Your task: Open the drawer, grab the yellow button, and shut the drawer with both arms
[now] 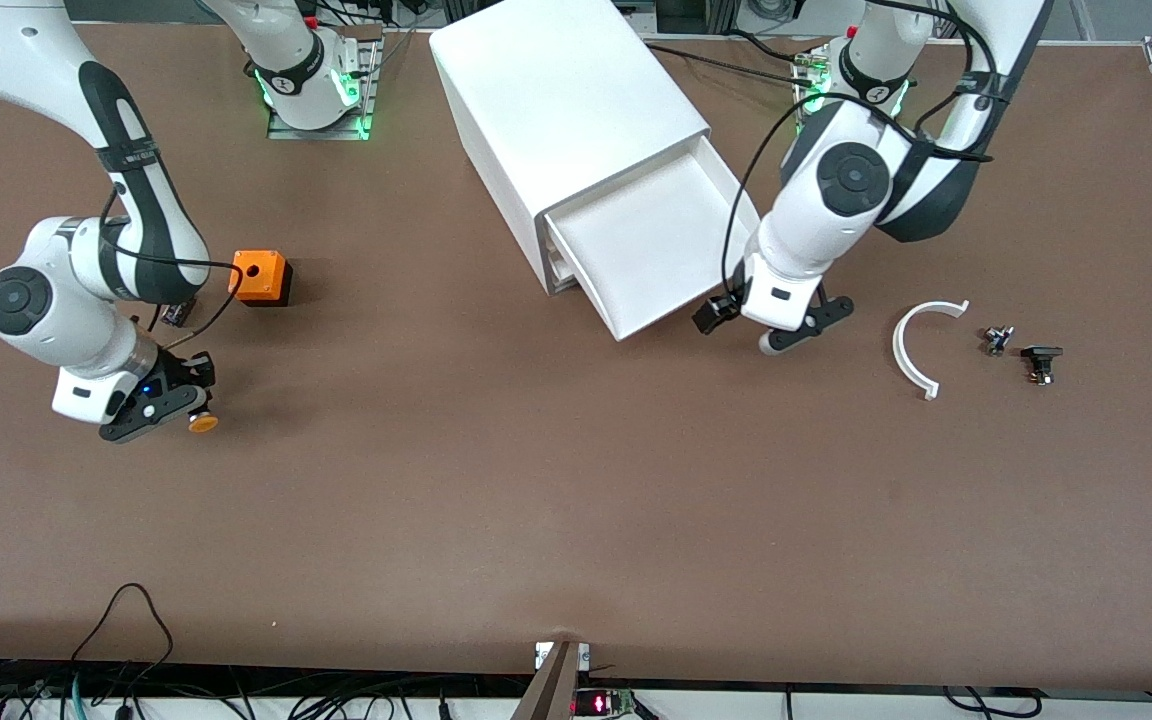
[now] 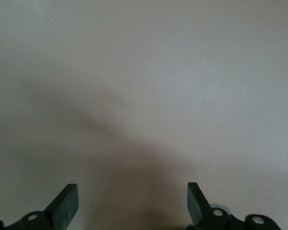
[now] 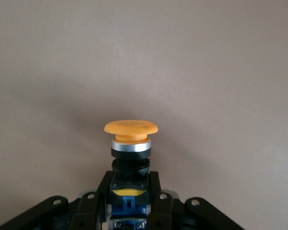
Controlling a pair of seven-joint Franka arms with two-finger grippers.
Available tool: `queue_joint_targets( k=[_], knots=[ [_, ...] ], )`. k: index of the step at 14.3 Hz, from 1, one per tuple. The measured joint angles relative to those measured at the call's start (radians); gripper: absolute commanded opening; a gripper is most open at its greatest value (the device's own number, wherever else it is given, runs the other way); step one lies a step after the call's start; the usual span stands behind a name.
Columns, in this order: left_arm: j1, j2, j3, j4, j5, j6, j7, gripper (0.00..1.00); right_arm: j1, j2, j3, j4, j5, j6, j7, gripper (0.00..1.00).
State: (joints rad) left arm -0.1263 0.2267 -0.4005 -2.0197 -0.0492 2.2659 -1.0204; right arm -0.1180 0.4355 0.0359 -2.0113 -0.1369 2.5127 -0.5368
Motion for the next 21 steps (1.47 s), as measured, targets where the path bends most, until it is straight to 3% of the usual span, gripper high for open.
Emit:
queue_joint_targets(
  k=[1, 2, 3, 4, 6, 9, 12, 17, 21],
  knots=[
    [-0.008, 0.002, -0.019, -0.004, 0.000, -0.002, -0.028, 1.00, -0.004, 0.000, 0.000, -0.047, 0.000, 0.070, -0.005, 0.26],
    [-0.010, 0.003, -0.047, -0.009, 0.002, -0.002, -0.064, 1.00, -0.010, 0.000, 0.000, -0.095, 0.000, 0.144, -0.020, 0.41],
    [-0.011, 0.002, -0.083, -0.015, 0.004, -0.002, -0.108, 1.00, -0.018, 0.000, 0.000, -0.132, 0.000, 0.199, -0.031, 0.85],
    [-0.012, 0.001, -0.120, -0.023, 0.007, -0.005, -0.160, 1.00, -0.023, -0.001, 0.001, -0.151, 0.000, 0.223, -0.033, 1.00],
    [-0.015, -0.004, -0.181, -0.036, 0.009, -0.029, -0.229, 1.00, -0.027, -0.022, 0.004, -0.133, 0.000, 0.166, -0.027, 1.00],
    [-0.016, -0.013, -0.256, -0.051, 0.009, -0.065, -0.280, 1.00, -0.029, -0.102, 0.045, 0.024, 0.018, -0.176, 0.025, 1.00],
    [-0.015, -0.014, -0.300, -0.059, 0.009, -0.074, -0.323, 1.00, -0.027, -0.157, 0.086, 0.222, 0.100, -0.470, 0.065, 1.00],
    [-0.013, -0.018, -0.332, -0.072, 0.009, -0.079, -0.371, 1.00, -0.001, -0.156, 0.096, 0.328, 0.146, -0.568, 0.162, 1.00],
    [0.045, -0.030, -0.314, -0.061, 0.009, -0.067, -0.383, 1.00, 0.104, -0.154, 0.100, 0.400, 0.153, -0.654, 0.451, 1.00]
  ],
)
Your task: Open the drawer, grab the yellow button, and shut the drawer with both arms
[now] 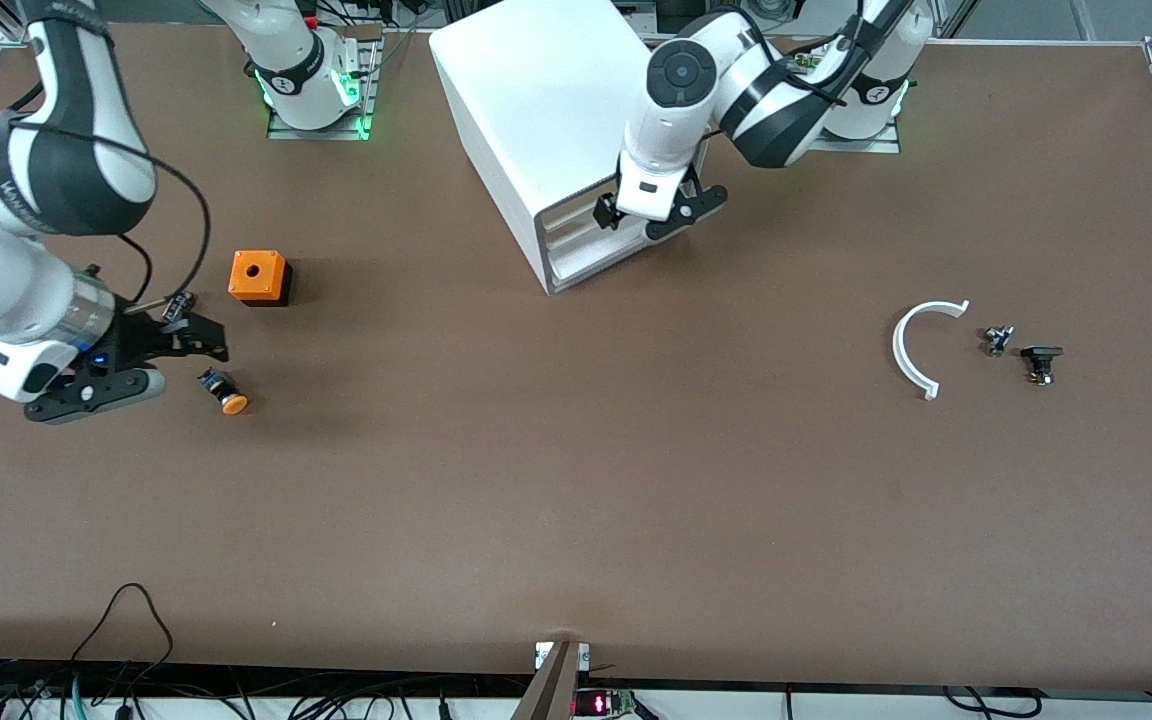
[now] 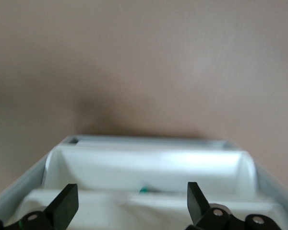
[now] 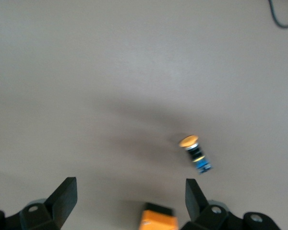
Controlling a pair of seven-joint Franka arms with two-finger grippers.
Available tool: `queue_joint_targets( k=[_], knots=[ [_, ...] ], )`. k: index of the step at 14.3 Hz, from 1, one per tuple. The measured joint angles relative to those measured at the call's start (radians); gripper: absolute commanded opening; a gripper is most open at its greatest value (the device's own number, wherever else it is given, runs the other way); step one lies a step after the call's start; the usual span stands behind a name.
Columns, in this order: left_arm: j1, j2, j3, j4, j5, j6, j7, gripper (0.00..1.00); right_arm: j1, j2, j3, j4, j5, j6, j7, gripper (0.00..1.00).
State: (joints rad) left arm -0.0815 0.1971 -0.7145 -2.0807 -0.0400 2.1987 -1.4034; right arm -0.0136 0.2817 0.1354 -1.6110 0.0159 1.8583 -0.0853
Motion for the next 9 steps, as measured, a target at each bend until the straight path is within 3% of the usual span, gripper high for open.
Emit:
queue_joint_targets(
  k=[2, 5, 9],
  knots=[
    [0.064, -0.015, 0.080, 0.036, 0.002, 0.001, 0.077, 1.00, 0.059, 0.000, 0.001, 0.049, -0.012, -0.066, 0.120, 1.00],
    [0.125, -0.049, 0.225, 0.093, 0.002, -0.038, 0.372, 1.00, 0.119, -0.002, -0.003, 0.141, -0.100, -0.197, 0.207, 1.00],
    [0.157, -0.138, 0.420, 0.212, 0.002, -0.259, 0.811, 1.00, 0.071, -0.023, -0.096, 0.224, -0.118, -0.276, 0.210, 1.00]
  ],
)
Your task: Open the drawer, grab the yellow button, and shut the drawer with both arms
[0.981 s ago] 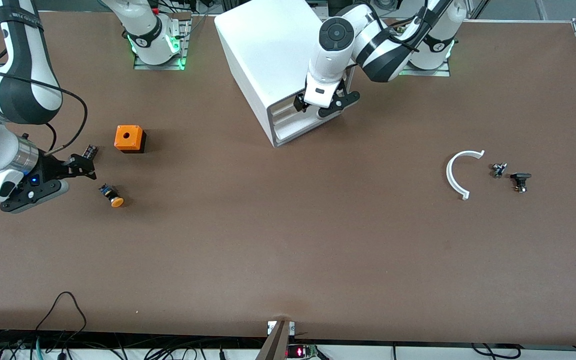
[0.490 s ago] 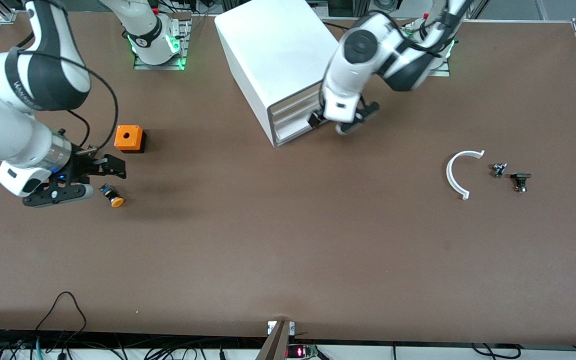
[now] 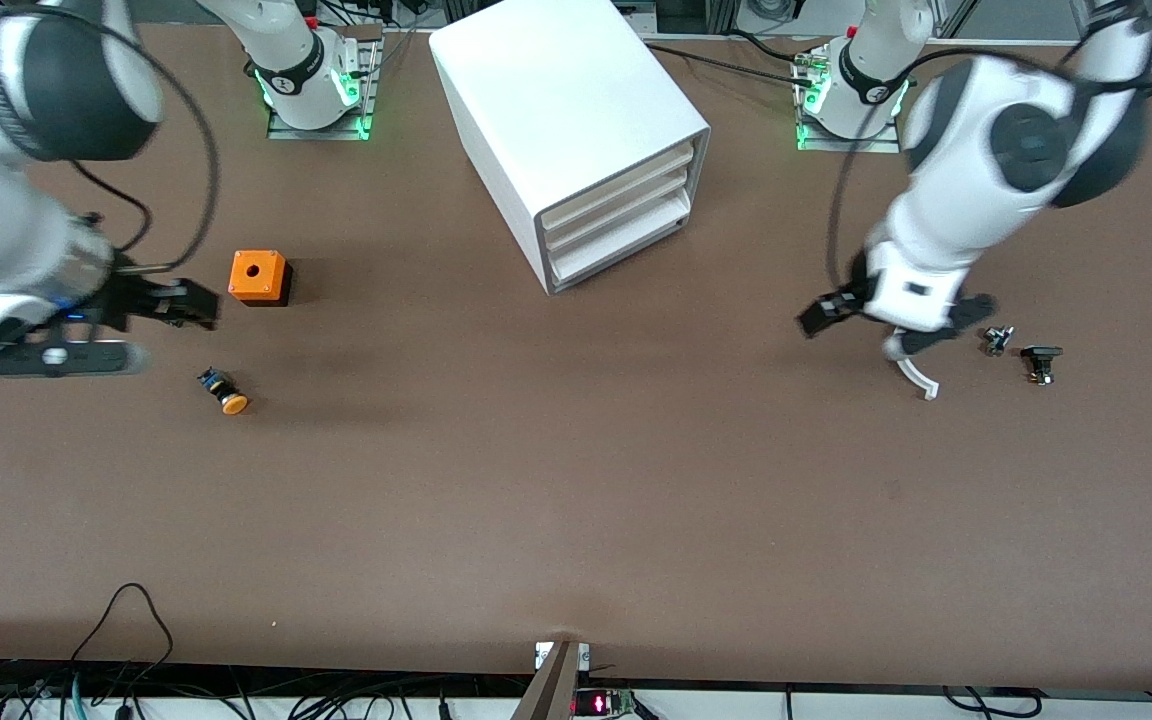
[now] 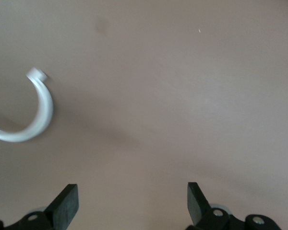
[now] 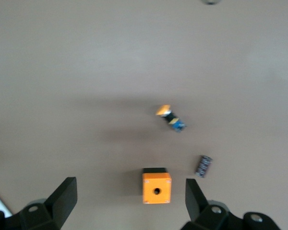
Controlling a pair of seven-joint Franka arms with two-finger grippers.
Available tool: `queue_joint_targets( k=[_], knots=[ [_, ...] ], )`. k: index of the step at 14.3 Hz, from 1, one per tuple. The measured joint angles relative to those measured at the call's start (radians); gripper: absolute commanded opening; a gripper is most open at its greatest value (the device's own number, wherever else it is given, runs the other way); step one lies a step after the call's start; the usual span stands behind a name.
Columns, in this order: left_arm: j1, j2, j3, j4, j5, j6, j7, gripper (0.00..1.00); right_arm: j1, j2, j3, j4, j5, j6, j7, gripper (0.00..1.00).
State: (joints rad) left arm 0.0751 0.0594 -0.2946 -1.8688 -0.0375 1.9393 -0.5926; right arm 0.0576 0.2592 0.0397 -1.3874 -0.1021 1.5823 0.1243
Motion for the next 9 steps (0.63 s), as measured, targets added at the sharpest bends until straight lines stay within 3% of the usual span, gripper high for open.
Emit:
queue_joint_targets(
  k=[4, 9],
  knots=[
    [0.003, -0.096, 0.170, 0.066, 0.000, -0.180, 0.353, 1.00, -0.093, -0.055, -0.018, -0.034, 0.002, 0.004, -0.011, 1.00],
    [-0.007, -0.112, 0.176, 0.082, 0.003, -0.238, 0.386, 1.00, -0.094, -0.162, -0.103, -0.151, 0.002, 0.021, -0.078, 1.00]
  ],
)
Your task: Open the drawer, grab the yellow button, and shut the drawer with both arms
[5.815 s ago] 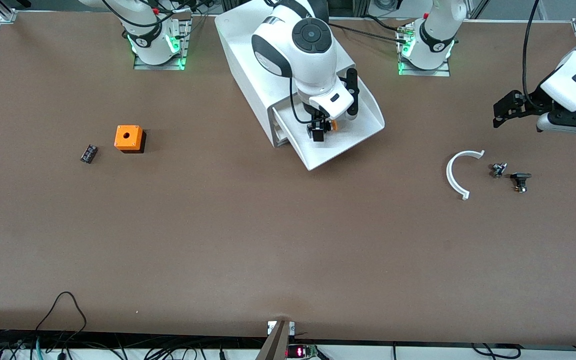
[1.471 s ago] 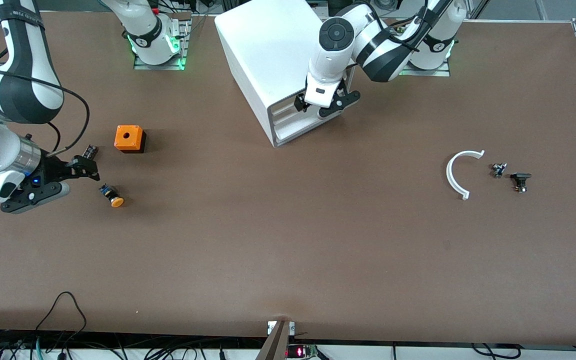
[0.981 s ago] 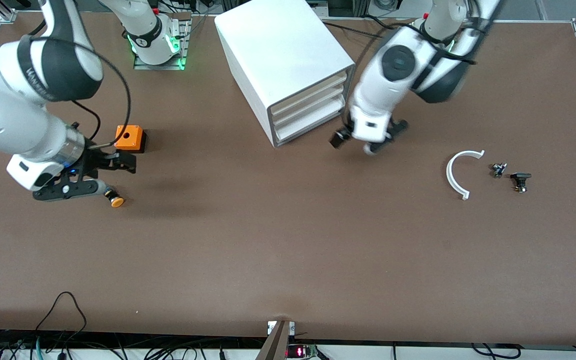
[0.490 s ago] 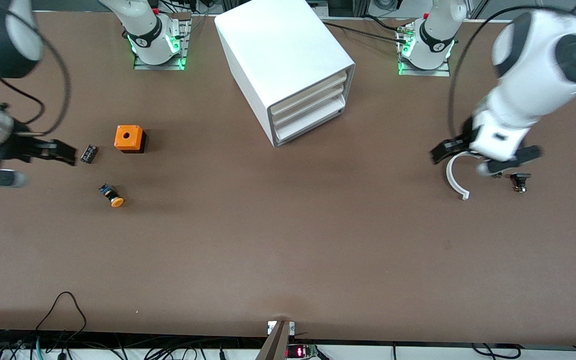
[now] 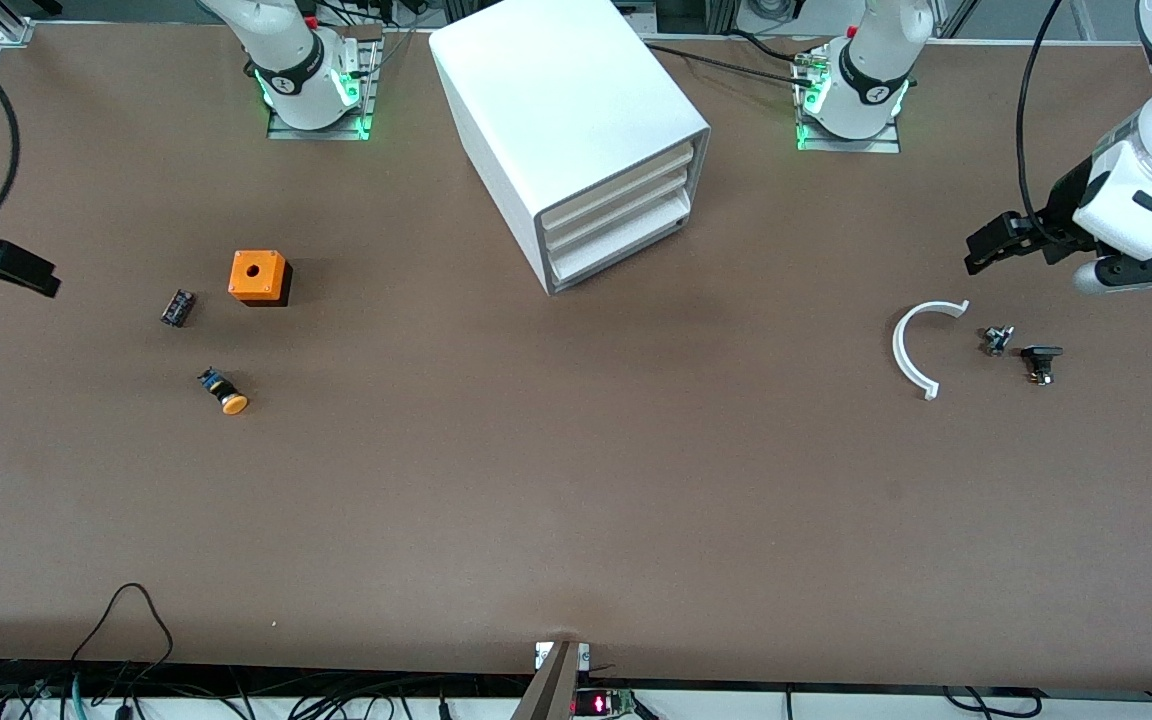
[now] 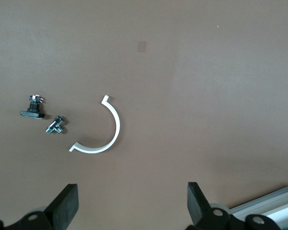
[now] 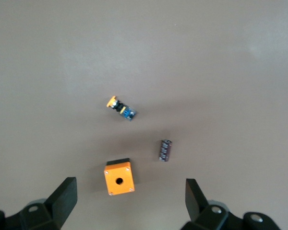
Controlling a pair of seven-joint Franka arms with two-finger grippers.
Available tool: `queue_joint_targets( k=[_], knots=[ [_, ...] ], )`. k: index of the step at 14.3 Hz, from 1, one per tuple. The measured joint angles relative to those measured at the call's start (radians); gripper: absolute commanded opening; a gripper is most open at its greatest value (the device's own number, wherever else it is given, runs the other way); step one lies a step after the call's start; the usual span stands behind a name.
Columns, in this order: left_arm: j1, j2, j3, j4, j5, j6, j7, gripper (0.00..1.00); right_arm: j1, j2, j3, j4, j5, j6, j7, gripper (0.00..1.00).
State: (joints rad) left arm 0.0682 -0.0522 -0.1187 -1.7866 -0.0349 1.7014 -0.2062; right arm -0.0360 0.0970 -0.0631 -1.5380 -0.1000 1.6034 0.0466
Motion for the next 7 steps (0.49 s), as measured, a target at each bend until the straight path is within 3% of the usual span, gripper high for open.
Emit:
queue_joint_targets(
  k=[3, 7],
  knots=[
    [-0.001, 0.005, 0.000, 0.000, 0.001, 0.000, 0.000, 1.00, 0.001, -0.071, -0.006, -0.055, 0.000, 0.000, -0.025, 1.00],
    [-0.001, 0.007, -0.005, 0.000, 0.001, 0.000, 0.000, 1.00, 0.004, -0.185, -0.001, -0.215, 0.025, 0.081, -0.023, 1.00]
  ],
)
